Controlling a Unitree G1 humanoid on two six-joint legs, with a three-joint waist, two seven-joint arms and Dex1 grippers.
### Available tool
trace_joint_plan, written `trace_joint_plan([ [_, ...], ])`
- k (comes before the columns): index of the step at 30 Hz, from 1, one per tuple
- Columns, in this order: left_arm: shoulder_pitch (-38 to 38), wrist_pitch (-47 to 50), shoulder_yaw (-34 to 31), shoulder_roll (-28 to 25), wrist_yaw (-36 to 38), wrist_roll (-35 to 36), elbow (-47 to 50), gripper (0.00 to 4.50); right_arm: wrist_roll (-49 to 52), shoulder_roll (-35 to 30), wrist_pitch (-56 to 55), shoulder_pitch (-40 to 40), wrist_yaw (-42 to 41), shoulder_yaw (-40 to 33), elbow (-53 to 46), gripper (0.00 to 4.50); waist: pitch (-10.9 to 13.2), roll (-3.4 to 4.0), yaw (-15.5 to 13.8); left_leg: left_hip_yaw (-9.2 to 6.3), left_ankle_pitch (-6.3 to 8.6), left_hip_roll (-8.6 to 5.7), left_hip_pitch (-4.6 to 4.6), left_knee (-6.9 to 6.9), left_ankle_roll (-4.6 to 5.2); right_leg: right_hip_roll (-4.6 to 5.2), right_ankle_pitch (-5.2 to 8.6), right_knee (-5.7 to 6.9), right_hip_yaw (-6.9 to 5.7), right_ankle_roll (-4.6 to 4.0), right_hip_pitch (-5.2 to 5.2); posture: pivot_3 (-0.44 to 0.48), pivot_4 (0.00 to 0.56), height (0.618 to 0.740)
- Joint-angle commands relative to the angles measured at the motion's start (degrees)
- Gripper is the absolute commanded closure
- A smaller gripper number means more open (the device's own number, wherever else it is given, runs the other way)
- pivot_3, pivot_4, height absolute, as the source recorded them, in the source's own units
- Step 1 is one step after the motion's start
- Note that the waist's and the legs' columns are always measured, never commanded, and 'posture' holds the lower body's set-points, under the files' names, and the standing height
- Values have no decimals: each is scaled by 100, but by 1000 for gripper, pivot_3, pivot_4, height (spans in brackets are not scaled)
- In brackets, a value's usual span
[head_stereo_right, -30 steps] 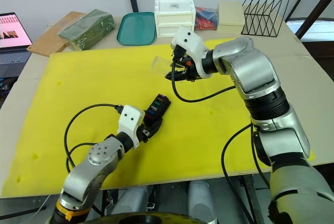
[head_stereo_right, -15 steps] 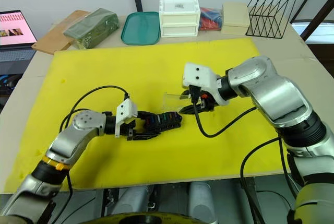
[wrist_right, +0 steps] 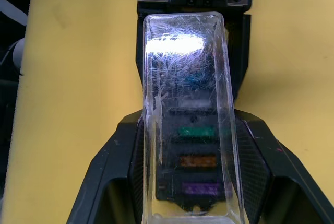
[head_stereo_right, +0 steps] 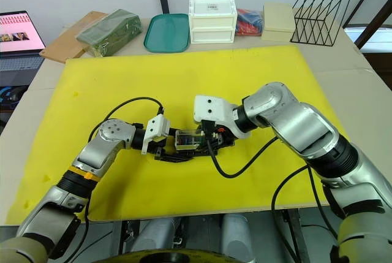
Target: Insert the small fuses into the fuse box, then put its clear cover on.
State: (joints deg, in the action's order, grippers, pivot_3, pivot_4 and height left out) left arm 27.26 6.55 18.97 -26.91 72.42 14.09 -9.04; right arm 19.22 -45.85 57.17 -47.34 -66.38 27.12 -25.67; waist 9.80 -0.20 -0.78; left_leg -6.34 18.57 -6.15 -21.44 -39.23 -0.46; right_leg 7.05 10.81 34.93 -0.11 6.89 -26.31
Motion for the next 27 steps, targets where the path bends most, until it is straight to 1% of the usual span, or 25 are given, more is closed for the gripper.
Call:
trace_joint_plan([
  [1,63,-117,-25,21,6,-94,2,1746,-8,130,27,-155,104,52,-141,2619,0,0,2,0,0,0,0,0,0,0,0,0,0,0,0,0,150,740],
  [8,-7,-104,-68,-7,-24,-127,64,1746,-73,225,78,-115,224,207,-16,2619,0,0,4,0,0,0,1,-1,0,0,0,1,0,0,0,0,150,740],
  [19,-17,-72,-67,-9,-63,-146,86,1746,-311,5,-35,-48,133,430,90,2619,-1,-1,7,0,0,0,2,-1,0,-1,0,2,0,0,0,0,150,740],
  [27,-5,-59,-45,42,-106,-167,77,1746,-469,-8,-35,4,199,577,150,2619,-1,-1,4,0,0,0,2,-1,0,-1,0,3,0,0,0,0,150,740],
])
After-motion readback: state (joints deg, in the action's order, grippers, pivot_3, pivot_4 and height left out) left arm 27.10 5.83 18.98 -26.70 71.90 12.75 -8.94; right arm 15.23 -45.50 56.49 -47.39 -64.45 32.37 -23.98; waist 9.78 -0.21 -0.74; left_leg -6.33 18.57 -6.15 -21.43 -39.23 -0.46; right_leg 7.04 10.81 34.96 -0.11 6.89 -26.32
